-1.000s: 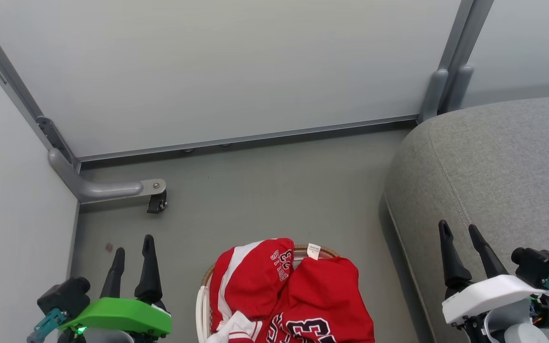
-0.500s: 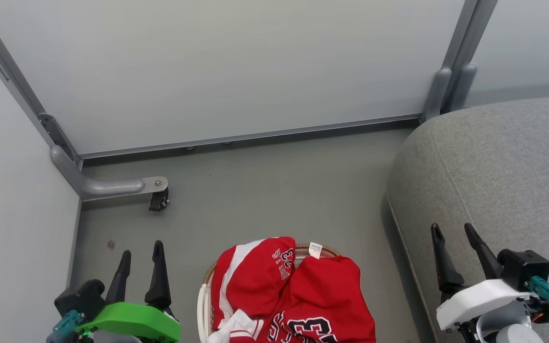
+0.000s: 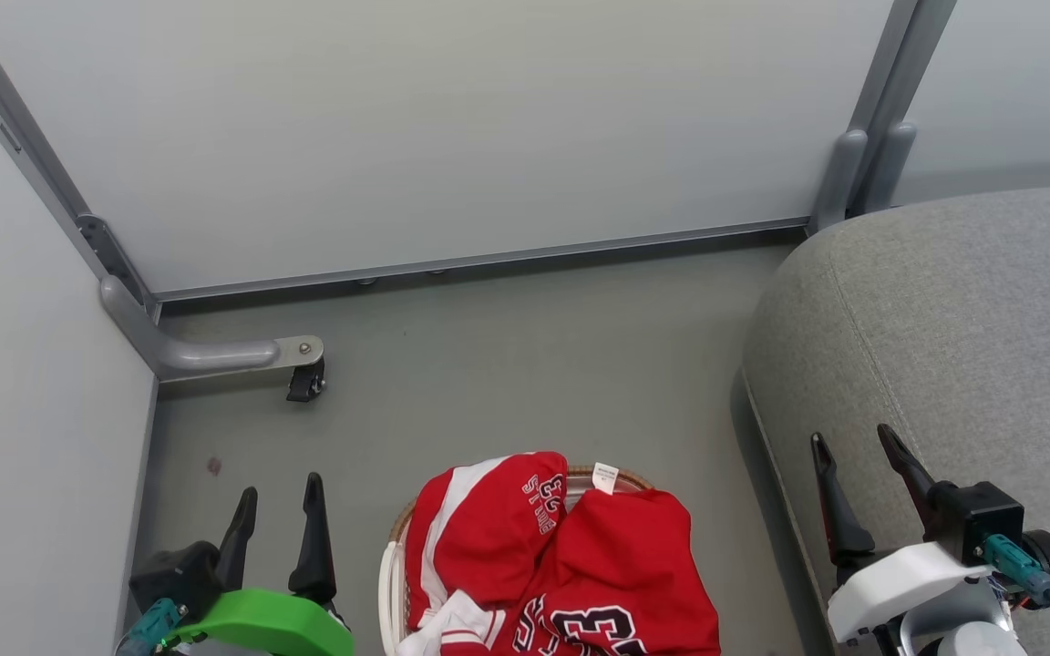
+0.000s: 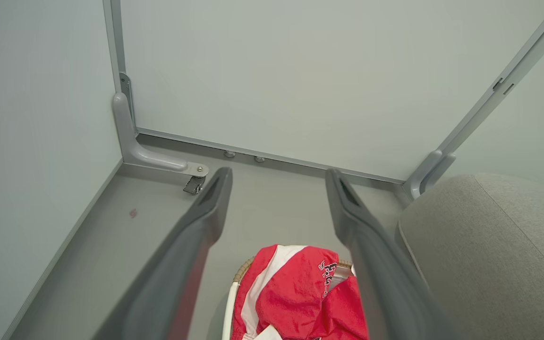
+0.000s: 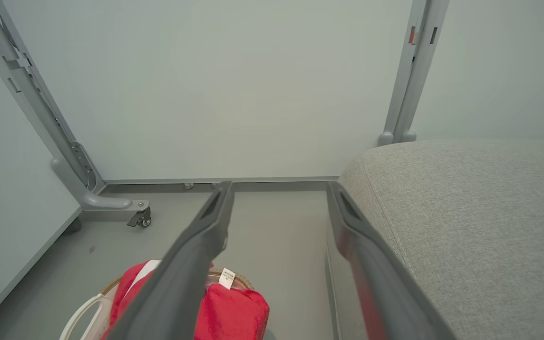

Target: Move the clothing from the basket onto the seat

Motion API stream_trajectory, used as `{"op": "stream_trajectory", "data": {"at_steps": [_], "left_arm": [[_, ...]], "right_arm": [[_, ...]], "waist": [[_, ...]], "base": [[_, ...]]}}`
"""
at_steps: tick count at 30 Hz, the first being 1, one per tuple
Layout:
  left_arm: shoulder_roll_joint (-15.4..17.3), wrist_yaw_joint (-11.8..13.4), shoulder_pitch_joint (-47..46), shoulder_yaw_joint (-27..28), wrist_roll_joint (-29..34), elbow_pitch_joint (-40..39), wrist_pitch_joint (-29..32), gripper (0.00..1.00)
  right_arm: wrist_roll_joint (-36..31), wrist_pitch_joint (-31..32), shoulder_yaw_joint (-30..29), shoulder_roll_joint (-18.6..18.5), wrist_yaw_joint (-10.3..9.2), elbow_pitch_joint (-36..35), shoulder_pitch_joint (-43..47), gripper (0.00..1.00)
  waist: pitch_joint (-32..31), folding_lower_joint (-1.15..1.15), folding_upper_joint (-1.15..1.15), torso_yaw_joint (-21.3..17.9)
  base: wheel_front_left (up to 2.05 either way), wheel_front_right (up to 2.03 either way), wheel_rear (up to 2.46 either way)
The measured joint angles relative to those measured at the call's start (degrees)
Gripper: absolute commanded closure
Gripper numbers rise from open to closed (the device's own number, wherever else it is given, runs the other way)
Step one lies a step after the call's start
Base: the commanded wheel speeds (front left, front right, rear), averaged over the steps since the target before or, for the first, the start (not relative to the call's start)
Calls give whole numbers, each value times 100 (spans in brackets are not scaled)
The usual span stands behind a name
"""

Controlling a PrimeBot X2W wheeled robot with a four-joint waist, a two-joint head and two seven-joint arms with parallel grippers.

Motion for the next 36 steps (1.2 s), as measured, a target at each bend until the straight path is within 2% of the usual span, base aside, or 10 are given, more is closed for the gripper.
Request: {"op": "stream_trajectory", "data": {"at_steps": [28, 36], "left_arm": [[13, 42, 0, -181, 1065, 249, -300, 0], [14, 42, 0, -191, 1122, 259, -335, 0]], "right_arm": [[-1338, -308, 47, -12, 0, -10, 47, 0], [-1348, -330, 19, -13, 1, -12, 47, 0]], "waist": [[28, 0, 0, 43], [50, 0, 0, 37]], "base": [[0, 0, 0], [0, 0, 0]]}}
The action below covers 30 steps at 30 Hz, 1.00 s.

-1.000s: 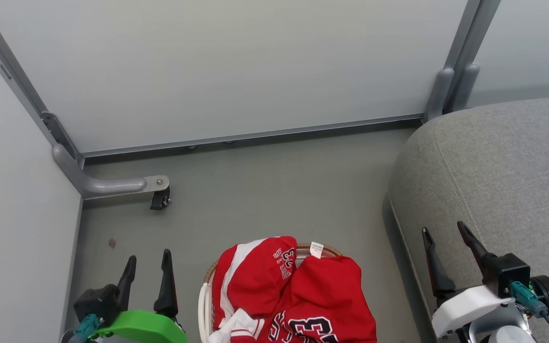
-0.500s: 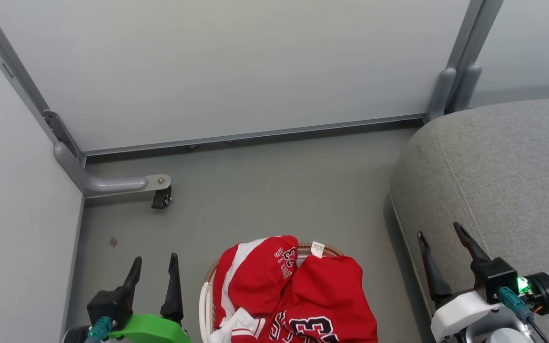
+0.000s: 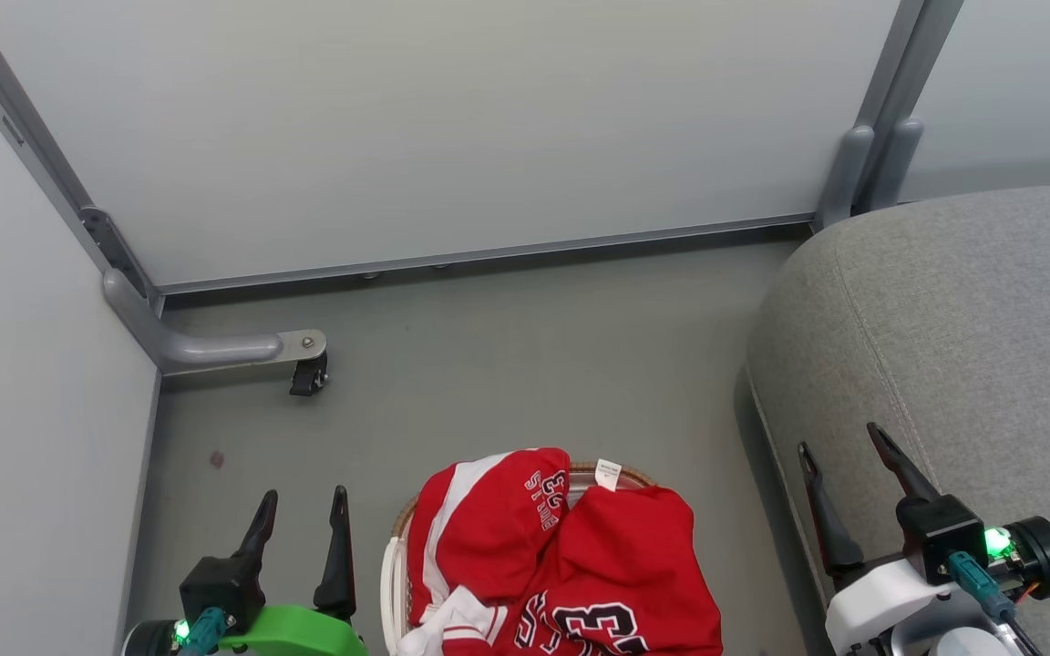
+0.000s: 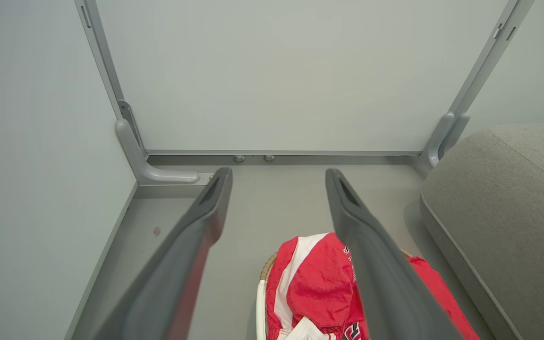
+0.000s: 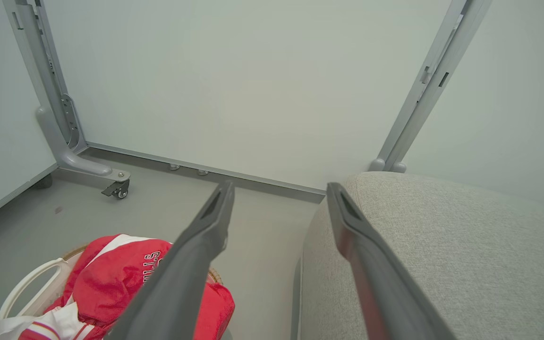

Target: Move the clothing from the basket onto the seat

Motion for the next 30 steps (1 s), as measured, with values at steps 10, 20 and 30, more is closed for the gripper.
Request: {"op": "stream_trajectory", "data": {"at_steps": [10, 20, 30], "left_arm": [[1, -1, 0, 3, 5, 4, 0, 0], [1, -2, 0, -10, 3, 18, 0, 0], [1, -2, -3, -15, -3, 13, 0, 0]], "right_arm": [[164, -1, -34, -2, 0, 15, 0, 0], [226, -1, -37, -2, 0, 38, -1, 0], [280, -1, -36, -2, 0, 30, -15, 0]], "waist": [[6, 0, 0, -4], [5, 0, 0, 2], [81, 0, 0, -11]], "base": [[0, 0, 0], [0, 0, 0], [0, 0, 0]]}}
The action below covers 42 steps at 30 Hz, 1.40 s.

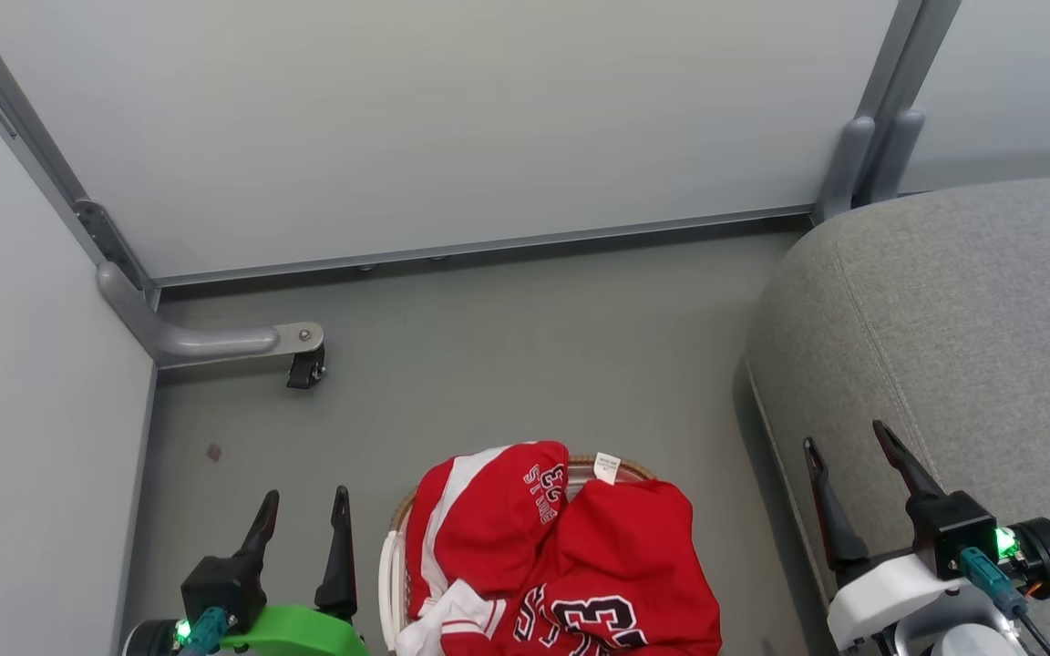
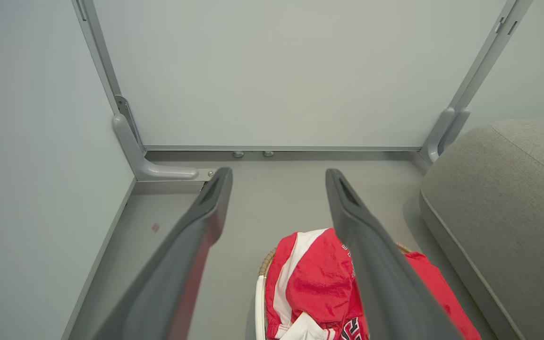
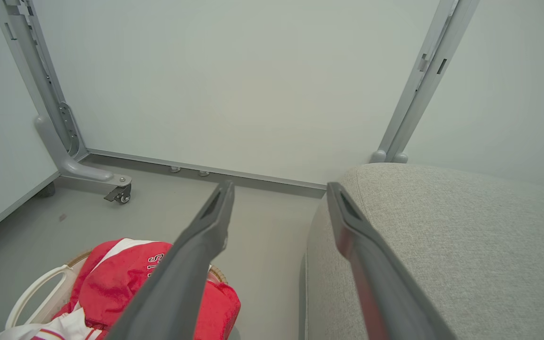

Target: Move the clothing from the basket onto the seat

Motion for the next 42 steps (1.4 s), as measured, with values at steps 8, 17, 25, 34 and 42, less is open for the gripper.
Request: {"op": "stream_trajectory", "data": {"at_steps": [8, 17, 25, 34, 42], "left_arm": [[1, -48, -481, -101, 76, 105, -1, 0], [2, -100, -1599, -425, 225, 971, 0, 0], [-2, -145, -2518, -772, 154, 1880, -1, 0], [-5, -144, -3082, -1205, 371, 2738, -1, 0], [-3, 24, -3656, -1280, 466, 3293, -1, 0]], "right_arm": [[2, -1, 60, 0, 0, -116, -410, 0], [33, -8, 81, -3, 0, -231, -1134, 0], [291, -8, 207, -7, 1, -325, -1703, 0], [553, -8, 231, -9, 2, -469, -2089, 0], [789, -8, 300, -10, 2, -524, -2219, 0]], "waist": [[448, 0, 0, -45], [1418, 0, 0, -175], [2443, 1, 0, -410], [3428, 1, 0, -798], [4064, 1, 0, -1149]], "base": [[0, 0, 0], [0, 0, 0], [0, 0, 0], [0, 0, 0], [0, 0, 0]]}}
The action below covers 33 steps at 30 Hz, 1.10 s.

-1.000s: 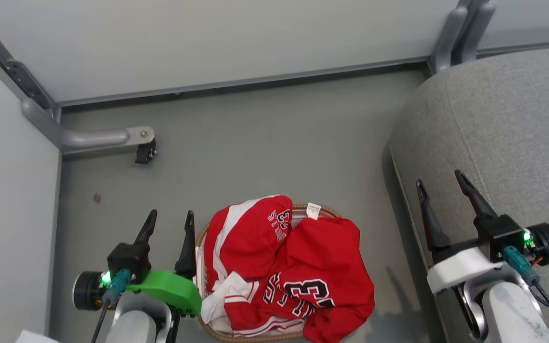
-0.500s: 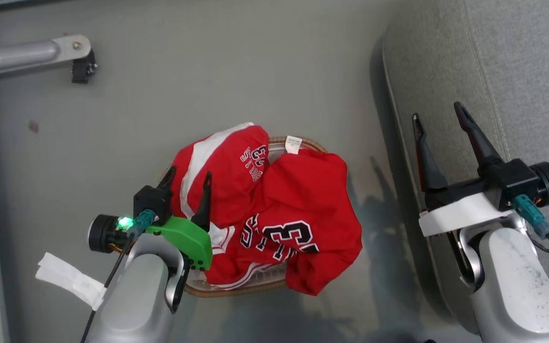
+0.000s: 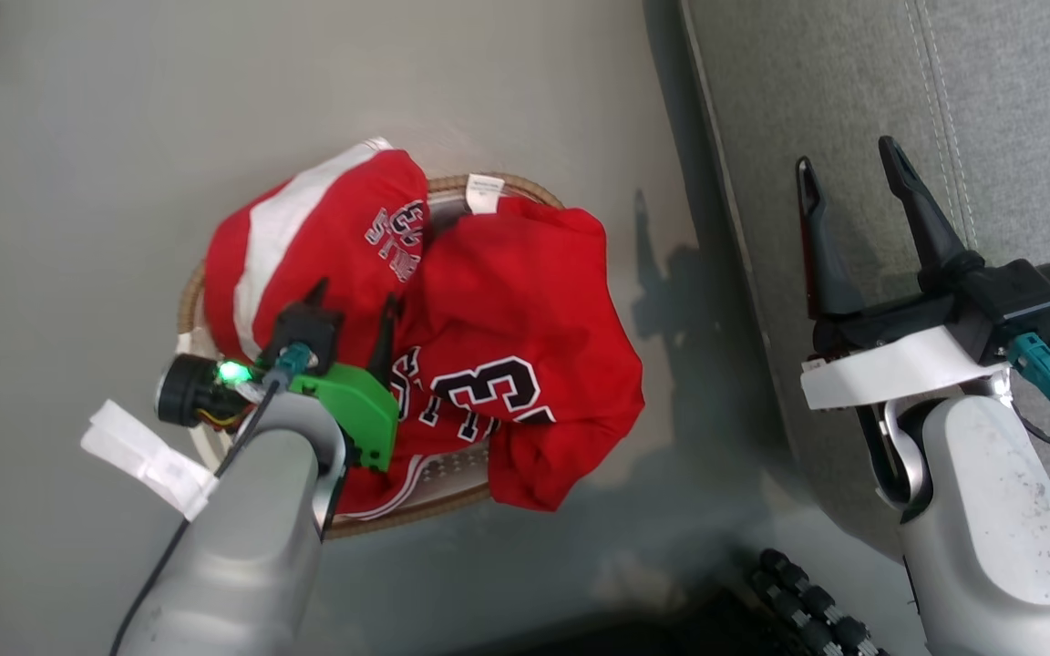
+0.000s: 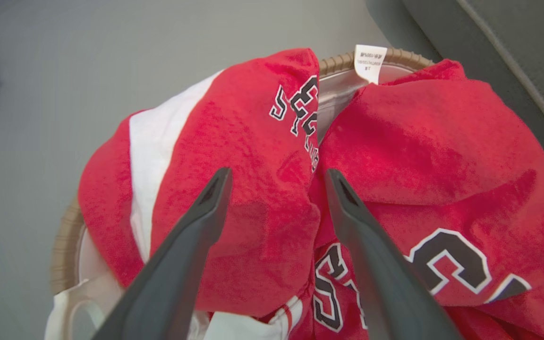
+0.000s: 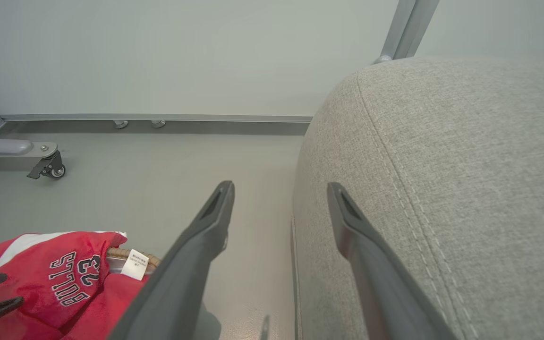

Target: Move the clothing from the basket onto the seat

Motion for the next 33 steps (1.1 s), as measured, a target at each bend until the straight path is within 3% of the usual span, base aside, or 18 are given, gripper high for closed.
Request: {"op": "stream_trajectory", "data": {"at_steps": [13, 14, 15, 16, 17, 26, 33], "left_arm": [[133, 415, -628, 188, -41, 912, 0, 2], [130, 414, -645, 192, -65, 996, 0, 22], [121, 414, -660, 188, -81, 1081, 0, 61], [119, 415, -665, 187, -92, 1123, 0, 77], [114, 414, -670, 183, -101, 1159, 0, 100], [90, 377, -691, 197, -198, 1033, 0, 100], [91, 331, -188, 235, -215, 536, 1, 100]], "right_arm": [[160, 0, 104, 1, 0, -45, -269, 0], [160, 0, 115, 2, 0, -44, -287, 0], [161, 0, 121, 2, 0, -43, -298, 0], [161, 0, 124, 1, 0, -40, -299, 0], [161, 0, 130, 1, 0, -33, -299, 0], [93, 0, 129, 2, 0, 29, -285, 0], [-57, 0, 120, 3, 0, 115, -95, 0]], "waist": [[700, 0, 0, -392], [717, 0, 0, -411], [726, 0, 0, -425], [727, 0, 0, -431], [722, 0, 0, -431], [570, 0, 0, -384], [196, 0, 0, -302]], "base": [[0, 0, 0], [0, 0, 0], [0, 0, 0], [0, 0, 0], [0, 0, 0], [0, 0, 0], [0, 0, 0]]}}
